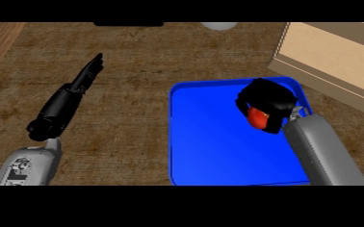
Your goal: Pick the tomato from the tray and place it in the cardboard box
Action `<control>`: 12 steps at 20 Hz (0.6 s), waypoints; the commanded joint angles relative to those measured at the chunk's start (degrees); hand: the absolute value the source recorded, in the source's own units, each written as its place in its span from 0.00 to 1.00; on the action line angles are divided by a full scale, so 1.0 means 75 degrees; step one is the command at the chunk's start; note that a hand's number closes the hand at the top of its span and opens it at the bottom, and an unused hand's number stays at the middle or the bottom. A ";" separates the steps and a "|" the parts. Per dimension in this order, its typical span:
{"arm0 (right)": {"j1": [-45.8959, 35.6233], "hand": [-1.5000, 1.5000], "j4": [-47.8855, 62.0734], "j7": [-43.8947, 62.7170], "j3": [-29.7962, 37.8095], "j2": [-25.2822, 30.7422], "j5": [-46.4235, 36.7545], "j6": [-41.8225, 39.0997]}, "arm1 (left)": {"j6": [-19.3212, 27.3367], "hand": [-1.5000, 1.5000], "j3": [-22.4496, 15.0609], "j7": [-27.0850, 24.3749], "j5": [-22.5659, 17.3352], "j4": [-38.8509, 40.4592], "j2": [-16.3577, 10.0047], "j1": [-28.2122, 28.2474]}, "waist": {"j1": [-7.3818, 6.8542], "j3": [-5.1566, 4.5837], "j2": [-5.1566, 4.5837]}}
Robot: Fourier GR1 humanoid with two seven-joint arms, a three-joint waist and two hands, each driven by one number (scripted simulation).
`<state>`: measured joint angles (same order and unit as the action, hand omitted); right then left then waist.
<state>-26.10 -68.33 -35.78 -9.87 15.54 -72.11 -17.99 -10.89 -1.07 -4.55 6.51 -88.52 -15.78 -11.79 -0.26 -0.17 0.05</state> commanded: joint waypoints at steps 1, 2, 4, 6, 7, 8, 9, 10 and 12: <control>-0.0182 1.00 0.0086 0.0520 0.0514 -0.0620 0.0423 -0.0080 | 0.0100 0.50 -0.0096 0.0099 0.0130 -0.0257 0.0170 0.0216 | -0.0005 0.0023 -0.0003; 0.0185 1.00 -0.0313 0.0638 0.0413 -0.0737 0.0378 0.0161 | -0.0030 0.50 0.0205 0.0484 -0.0093 0.0138 0.0061 -0.0456 | 0.0065 0.0023 -0.0003; -0.0288 1.00 -0.0587 0.0594 0.0668 -0.0740 0.0611 0.0082 | -0.0050 0.50 0.0026 0.0363 0.0047 -0.0109 0.0103 -0.0132 | 0.0028 0.0023 0.0004; 0.0353 1.00 -0.1911 0.0249 0.0854 -0.0276 0.1001 -0.0187 | -0.0235 0.50 0.0173 0.0377 -0.0156 -0.0407 -0.0053 0.0141 | 0.0110 0.0021 0.0046; 0.0139 1.00 -0.1535 0.0292 0.0887 -0.0459 0.0841 0.0430 | -0.0034 0.50 -0.0097 0.0209 0.0141 -0.0637 0.0133 0.0468 | 0.0027 0.0024 0.0022; -0.0143 1.00 -0.1919 0.0265 0.1014 -0.0169 0.0932 0.0011 | -0.0120 0.50 0.0201 -0.0038 0.0009 -0.0058 0.0015 0.0121 | 0.0078 0.0020 0.0013; -0.0147 1.00 -0.2343 0.0354 0.0958 -0.0079 0.0876 -0.0136 | -0.0214 0.50 0.0190 0.0219 -0.0078 -0.0245 -0.0002 0.0093 | 0.0084 0.0020 0.0024; -0.0102 1.00 -0.2490 0.0277 0.1266 0.0019 0.1099 -0.0070 | -0.0208 0.50 0.0209 0.0131 -0.0039 0.0033 0.0021 -0.0056 | 0.0111 0.0020 0.0015; -0.0185 1.00 -0.3038 0.0237 0.1760 0.0261 0.1660 -0.0686 | -0.0015 0.50 0.0038 0.0134 0.0178 -0.0394 0.0153 0.0272 | 0.0085 0.0021 0.0029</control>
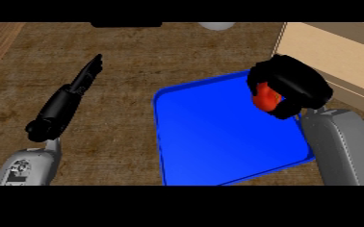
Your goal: Pick the tomato from the tray and place it in the cardboard box
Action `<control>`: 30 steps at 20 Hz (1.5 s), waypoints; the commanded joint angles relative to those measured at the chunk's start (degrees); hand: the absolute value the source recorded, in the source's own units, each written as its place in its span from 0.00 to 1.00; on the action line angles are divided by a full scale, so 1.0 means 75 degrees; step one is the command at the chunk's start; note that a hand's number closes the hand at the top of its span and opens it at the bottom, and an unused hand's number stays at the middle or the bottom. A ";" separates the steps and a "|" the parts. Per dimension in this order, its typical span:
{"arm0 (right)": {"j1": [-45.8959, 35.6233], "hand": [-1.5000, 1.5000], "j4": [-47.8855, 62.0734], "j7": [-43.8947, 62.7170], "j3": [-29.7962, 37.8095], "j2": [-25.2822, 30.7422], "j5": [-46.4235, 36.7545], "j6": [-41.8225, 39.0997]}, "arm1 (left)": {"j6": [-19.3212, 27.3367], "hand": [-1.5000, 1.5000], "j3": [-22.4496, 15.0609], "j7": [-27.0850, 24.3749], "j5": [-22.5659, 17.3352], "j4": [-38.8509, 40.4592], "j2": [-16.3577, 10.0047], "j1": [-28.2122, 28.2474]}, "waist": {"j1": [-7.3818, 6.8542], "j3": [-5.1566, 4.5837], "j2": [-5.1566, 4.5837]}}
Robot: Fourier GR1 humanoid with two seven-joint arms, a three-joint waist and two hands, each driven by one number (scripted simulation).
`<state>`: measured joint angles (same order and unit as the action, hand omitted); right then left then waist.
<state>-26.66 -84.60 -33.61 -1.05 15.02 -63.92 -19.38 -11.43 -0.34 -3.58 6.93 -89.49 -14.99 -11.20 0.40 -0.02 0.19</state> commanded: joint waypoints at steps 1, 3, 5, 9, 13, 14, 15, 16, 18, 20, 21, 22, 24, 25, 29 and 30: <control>-0.0049 1.00 -0.1446 0.0638 0.0465 -0.0028 0.0519 -0.0811 | -0.0225 0.50 0.0285 -0.0024 -0.0129 0.0233 -0.0218 -0.0299 | 0.0049 -0.0003 0.0009; -0.0365 1.00 -0.1107 0.0747 0.1437 0.0178 0.1020 -0.0772 | -0.0035 0.50 0.0213 -0.0344 0.0006 0.0501 -0.0023 -0.0115 | 0.0049 -0.0003 -0.0009; -0.0616 1.00 -0.1127 0.1638 0.2030 -0.0182 0.1285 -0.0857 | -0.0172 0.50 0.0100 -0.0175 -0.0018 -0.0080 -0.0115 0.0213 | -0.0018 -0.0001 0.0020; -0.1476 1.00 -0.0431 0.2844 0.3068 -0.0246 0.1553 -0.0759 | -0.0013 0.50 0.0053 0.0078 0.0080 0.0088 0.0048 -0.0249 | -0.0056 0.0001 -0.0031; -0.2407 1.00 0.0389 0.3563 0.3627 0.0260 0.1616 -0.0694 | -0.0064 0.50 0.0109 0.0316 -0.0067 -0.0038 0.0137 -0.0273 | -0.0114 0.0002 -0.0037; -0.2656 1.00 0.1044 0.3234 0.3964 0.0710 0.1640 -0.0376 | -0.0105 0.50 0.0069 0.0306 -0.0048 -0.0164 0.0109 -0.0249 | -0.0173 0.0005 -0.0059; -0.2609 1.00 0.1685 0.2963 0.3963 0.0688 0.1538 0.0140 | -0.0131 0.50 0.0067 0.0618 -0.0058 -0.0084 0.0109 -0.0572 | -0.0189 0.0009 -0.0083; -0.3085 1.00 0.1703 0.3367 0.4136 0.1067 0.1710 -0.0401 | 0.0079 0.50 -0.0157 -0.0248 0.0343 0.0370 0.0292 -0.0175 | -0.0139 -0.0001 -0.0074; -0.3370 1.00 0.2557 0.3180 0.4347 0.1600 0.1775 -0.0311 | -0.0314 0.50 0.0098 0.0168 -0.0155 -0.0430 0.0027 0.0191 | -0.0233 0.0004 -0.0054; -0.3828 1.00 0.3672 0.2726 0.4206 0.2201 0.1429 0.0151 | -0.0169 0.50 0.0016 0.0061 0.0035 0.0057 0.0185 -0.0236 | -0.0259 0.0004 -0.0101; -0.3301 1.00 0.3874 0.2268 0.4032 0.2226 0.1128 0.0689 | -0.0102 0.50 0.0023 -0.0122 0.0181 0.0172 0.0147 -0.0230 | -0.0236 0.0006 -0.0110; -0.3466 1.00 0.4321 0.2113 0.3899 0.2523 0.0919 0.0688 | -0.0201 0.50 0.0069 -0.0215 0.0161 0.0014 0.0000 -0.0029 | -0.0333 0.0007 -0.0131; -0.3487 1.00 0.5068 0.1756 0.3803 0.2935 0.0817 0.0490 | -0.0138 0.50 -0.0007 -0.0391 0.0191 0.0107 0.0153 0.0029 | -0.0318 0.0007 -0.0139; -0.3581 1.00 0.5423 0.1853 0.3493 0.2729 0.0495 0.0738 | -0.0481 0.50 0.0116 0.0075 -0.0154 0.0009 0.0001 -0.0360 | -0.0401 0.0011 -0.0165; -0.3779 1.00 0.6598 0.1715 0.3219 0.3456 0.0174 -0.0191 | -0.0282 0.50 0.0037 -0.0248 0.0087 0.0128 0.0097 -0.0368 | -0.0465 0.0011 -0.0213; -0.3895 1.00 0.6835 0.1535 0.3140 0.3709 0.0134 -0.0495 | -0.0219 0.50 -0.0003 0.0083 0.0103 -0.0037 0.0162 -0.0472 | -0.0434 0.0014 -0.0179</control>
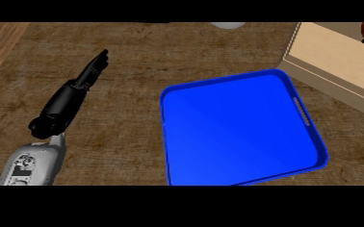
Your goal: Pick the tomato from the tray and place it in the cardboard box
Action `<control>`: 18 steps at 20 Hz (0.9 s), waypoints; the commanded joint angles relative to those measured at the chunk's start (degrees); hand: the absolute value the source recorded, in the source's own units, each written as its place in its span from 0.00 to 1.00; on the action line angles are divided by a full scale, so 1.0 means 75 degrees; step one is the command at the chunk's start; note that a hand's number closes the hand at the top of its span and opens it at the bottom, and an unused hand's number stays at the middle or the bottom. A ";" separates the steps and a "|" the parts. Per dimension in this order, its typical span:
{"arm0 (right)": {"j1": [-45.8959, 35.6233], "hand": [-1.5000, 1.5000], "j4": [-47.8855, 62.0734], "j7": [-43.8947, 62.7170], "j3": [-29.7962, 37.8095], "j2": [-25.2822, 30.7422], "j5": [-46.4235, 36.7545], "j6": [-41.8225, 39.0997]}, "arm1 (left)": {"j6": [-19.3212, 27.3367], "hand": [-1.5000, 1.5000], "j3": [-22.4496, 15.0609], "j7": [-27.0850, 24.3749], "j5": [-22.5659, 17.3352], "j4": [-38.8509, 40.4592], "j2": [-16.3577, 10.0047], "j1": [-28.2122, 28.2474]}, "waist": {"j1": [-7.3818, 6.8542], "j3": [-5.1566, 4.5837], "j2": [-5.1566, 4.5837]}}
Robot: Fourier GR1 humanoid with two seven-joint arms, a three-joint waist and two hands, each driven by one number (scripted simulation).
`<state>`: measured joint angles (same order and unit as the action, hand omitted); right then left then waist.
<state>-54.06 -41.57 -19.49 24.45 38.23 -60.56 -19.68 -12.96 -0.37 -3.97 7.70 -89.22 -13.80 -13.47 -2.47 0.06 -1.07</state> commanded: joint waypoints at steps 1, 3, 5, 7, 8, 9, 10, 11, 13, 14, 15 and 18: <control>-0.0325 1.00 0.1496 -0.0612 -0.0252 0.0622 -0.0349 -0.0153 | 0.0113 0.50 -0.0217 0.0039 0.0117 -0.0058 0.0255 -0.0041 | -0.0094 0.0008 -0.0032; -0.0154 1.00 0.1946 -0.1040 -0.0405 0.0791 -0.0510 -0.0162 | -0.0118 0.50 -0.0021 0.0094 -0.0034 -0.0040 -0.0008 -0.0090 | -0.0113 0.0013 -0.0040; -0.0276 1.00 0.2253 -0.1146 -0.0742 0.1003 -0.0882 -0.0275 | -0.0223 0.50 0.0066 0.0044 -0.0097 0.0096 -0.0102 -0.0275 | -0.0175 0.0013 -0.0088; -0.0402 1.00 0.2680 -0.0944 -0.0838 0.1111 -0.1106 -0.0260 | -0.0040 0.50 -0.0146 -0.0047 0.0077 0.0163 0.0156 -0.0214 | -0.0187 0.0013 -0.0106; -0.0612 1.00 0.2840 -0.1061 -0.0933 0.1306 -0.1162 -0.0737 | -0.0001 0.50 -0.0145 -0.0073 0.0062 0.0345 0.0247 -0.0340 | -0.0156 0.0009 -0.0108; -0.0364 0.00 0.3028 -0.1587 -0.0942 0.1440 -0.1149 -0.0701 | -0.0154 0.50 0.0050 0.0132 -0.0130 0.0045 0.0036 -0.0290 | -0.0230 0.0022 -0.0103; -0.0565 0.00 0.3125 -0.1913 -0.1001 0.1358 -0.1114 -0.0919 | 0.0108 0.50 -0.0198 0.0060 0.0164 0.0116 0.0287 -0.0239 | -0.0144 0.0016 -0.0060; -0.0420 0.00 0.3230 -0.2160 -0.1085 0.1302 -0.1192 -0.0761 | -0.0130 0.50 0.0029 0.0061 -0.0035 0.0207 0.0032 -0.0278 | -0.0221 0.0024 -0.0104; -0.0830 0.00 0.3339 -0.2653 -0.1082 0.1458 -0.1144 -0.1058 | -0.0122 0.50 0.0017 0.0073 -0.0012 0.0235 0.0054 -0.0430 | -0.0213 0.0022 -0.0089; -0.0596 0.00 0.3426 -0.3241 -0.0869 0.1620 -0.0918 -0.0949 | -0.0097 0.50 -0.0049 0.0039 -0.0043 0.0047 0.0147 -0.0194 | -0.0192 0.0030 -0.0072; -0.0677 0.00 0.3530 -0.3208 -0.0845 0.1410 -0.0897 -0.0875 | -0.0128 0.50 -0.0058 -0.0027 -0.0011 -0.0054 0.0089 -0.0264 | -0.0218 0.0029 -0.0069; -0.0855 0.00 0.3721 -0.3517 0.0247 0.1321 0.0215 -0.0882 | 0.0134 0.50 -0.0242 0.0210 0.0200 0.0043 0.0348 -0.0188 | -0.0097 0.0044 -0.0033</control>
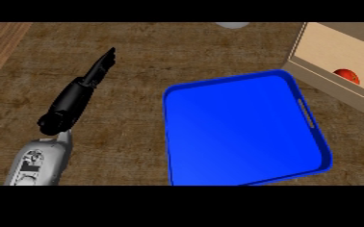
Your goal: Pick the tomato from the tray and place it in the cardboard box
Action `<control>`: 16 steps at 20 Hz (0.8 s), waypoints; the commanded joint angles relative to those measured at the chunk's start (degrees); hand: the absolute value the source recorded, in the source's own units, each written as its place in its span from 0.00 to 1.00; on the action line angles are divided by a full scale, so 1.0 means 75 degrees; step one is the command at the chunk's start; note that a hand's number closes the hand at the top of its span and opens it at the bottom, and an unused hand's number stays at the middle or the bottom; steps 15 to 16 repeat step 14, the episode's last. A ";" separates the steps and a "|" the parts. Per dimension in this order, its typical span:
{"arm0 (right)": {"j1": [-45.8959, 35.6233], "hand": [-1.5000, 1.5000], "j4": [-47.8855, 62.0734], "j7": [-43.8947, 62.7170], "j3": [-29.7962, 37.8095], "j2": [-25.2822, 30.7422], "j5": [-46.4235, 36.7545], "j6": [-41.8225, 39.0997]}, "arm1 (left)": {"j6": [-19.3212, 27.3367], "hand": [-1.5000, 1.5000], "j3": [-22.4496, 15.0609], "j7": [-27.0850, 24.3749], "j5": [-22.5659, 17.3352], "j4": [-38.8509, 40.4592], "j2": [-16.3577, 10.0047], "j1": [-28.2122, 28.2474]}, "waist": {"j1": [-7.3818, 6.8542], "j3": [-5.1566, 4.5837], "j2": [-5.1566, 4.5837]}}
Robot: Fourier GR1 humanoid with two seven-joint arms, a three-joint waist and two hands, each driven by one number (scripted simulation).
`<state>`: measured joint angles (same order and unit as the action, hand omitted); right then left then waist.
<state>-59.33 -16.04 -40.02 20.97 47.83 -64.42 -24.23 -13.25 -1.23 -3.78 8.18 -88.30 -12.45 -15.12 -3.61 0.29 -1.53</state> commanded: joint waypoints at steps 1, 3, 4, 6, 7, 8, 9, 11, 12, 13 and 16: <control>-0.0408 0.00 0.0419 -0.0705 0.1232 0.0023 0.1257 -0.0490 | 0.0024 0.50 0.0063 0.0013 0.0011 0.0001 -0.0038 0.0058 | 0.0058 0.0013 0.0044; -0.0544 0.00 0.0942 -0.0353 0.2221 0.0015 0.2222 -0.0991 | 0.0101 0.50 0.0049 0.0027 0.0068 0.0012 0.0001 0.0015 | 0.0180 0.0031 0.0065; -0.0591 0.00 0.1184 0.0073 0.2623 0.0006 0.2580 -0.0976 | 0.0020 0.50 0.0117 -0.0114 -0.0020 0.0073 -0.0054 0.0218 | 0.0066 0.0024 0.0018; -0.0773 0.00 0.1566 0.0735 0.3215 0.0129 0.3149 -0.1189 | -0.0051 0.50 0.0103 -0.0038 -0.0056 0.0047 -0.0069 -0.0016 | 0.0105 0.0014 -0.0003; -0.0715 0.00 0.1711 0.0991 0.3469 0.0249 0.3384 -0.1142 | -0.0069 0.50 0.0215 -0.0029 -0.0111 0.0072 -0.0141 0.0004 | 0.0065 0.0016 -0.0033; -0.0725 0.00 0.1832 0.1221 0.3614 0.0378 0.3542 -0.1318 | -0.0058 0.50 0.0076 0.0069 -0.0021 0.0002 -0.0084 -0.0020 | 0.0095 0.0012 -0.0006; -0.0668 0.00 0.1878 0.1476 0.3750 0.0661 0.3667 -0.1336 | -0.0041 0.50 0.0191 -0.0202 -0.0046 0.0071 -0.0142 0.0109 | 0.0024 0.0010 -0.0062; -0.0767 0.00 0.1920 0.1976 0.3997 0.0821 0.3928 -0.1283 | 0.0007 0.50 0.0134 -0.0094 -0.0024 0.0059 -0.0049 -0.0109 | -0.0035 0.0015 -0.0102; -0.0723 0.00 0.1905 0.2082 0.4134 0.1048 0.4069 -0.1351 | -0.0021 0.50 0.0100 -0.0315 -0.0023 0.0101 -0.0031 0.0177 | -0.0068 0.0013 -0.0109; -0.0430 0.00 0.1824 0.1861 0.4221 0.0977 0.4170 -0.1173 | -0.0057 0.50 0.0203 -0.0125 -0.0023 0.0115 -0.0168 0.0028 | -0.0039 0.0024 -0.0109; -0.0547 0.00 0.1812 0.2151 0.4312 0.0877 0.4264 -0.0905 | -0.0107 0.50 0.0114 -0.0161 -0.0085 0.0010 -0.0075 0.0006 | -0.0143 0.0022 -0.0122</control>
